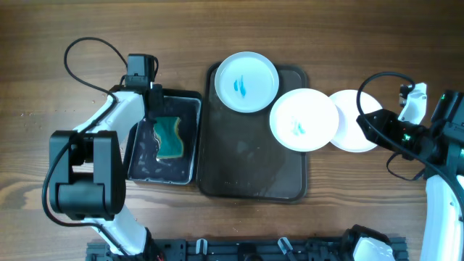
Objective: Clean dirty plates on tray and stack at the side
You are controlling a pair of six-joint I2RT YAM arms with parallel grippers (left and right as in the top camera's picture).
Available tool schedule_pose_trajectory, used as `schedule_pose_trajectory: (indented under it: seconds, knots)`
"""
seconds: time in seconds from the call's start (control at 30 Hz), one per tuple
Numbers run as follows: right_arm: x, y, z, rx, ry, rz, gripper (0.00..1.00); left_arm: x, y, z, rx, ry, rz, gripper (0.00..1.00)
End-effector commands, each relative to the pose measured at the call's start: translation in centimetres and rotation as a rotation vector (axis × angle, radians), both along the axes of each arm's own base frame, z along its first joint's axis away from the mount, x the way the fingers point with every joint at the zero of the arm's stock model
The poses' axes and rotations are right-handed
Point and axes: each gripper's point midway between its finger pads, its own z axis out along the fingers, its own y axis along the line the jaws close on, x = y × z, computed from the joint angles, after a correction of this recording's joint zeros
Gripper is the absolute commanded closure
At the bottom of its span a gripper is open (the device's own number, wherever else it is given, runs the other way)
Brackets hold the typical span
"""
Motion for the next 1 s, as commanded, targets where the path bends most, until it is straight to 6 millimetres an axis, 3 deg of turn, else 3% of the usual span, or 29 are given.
schedule_pose_trajectory:
  seconds: [0.0,0.2,0.4,0.7,0.8,0.9,0.93,0.97]
  knots:
    - [0.0,0.5,-0.1,0.028,0.007,0.009,0.7,-0.5,1.9,-0.5,0.03,0.027,0.029,0.96]
    - [0.1,0.5,0.0,0.027,0.003,0.008,0.7,-0.8,3.6,-1.6,0.028,0.049,0.067,0.96]
    - [0.2,0.4,0.0,0.026,0.001,0.008,0.71,1.8,4.1,-0.1,0.103,-0.048,-0.012,0.96]
    - [0.1,0.4,0.0,0.025,0.001,0.008,0.69,3.6,4.5,1.3,0.171,-0.113,-0.067,0.96]
    - [0.1,-0.2,-0.3,-0.009,0.014,-0.012,0.66,2.8,3.9,1.6,0.089,-0.123,0.026,0.96]
    - [-0.2,-0.1,-0.9,-0.079,0.031,0.022,0.61,1.5,1.8,2.5,-0.051,-0.102,0.028,0.95]
    - [-0.6,0.7,-2.4,-0.162,0.103,0.065,0.54,0.4,0.0,4.0,-0.175,-0.096,0.029,0.8]
    - [-0.7,1.1,-3.1,-0.19,0.136,0.083,0.52,-0.1,-0.7,4.7,-0.216,-0.094,0.029,0.73]
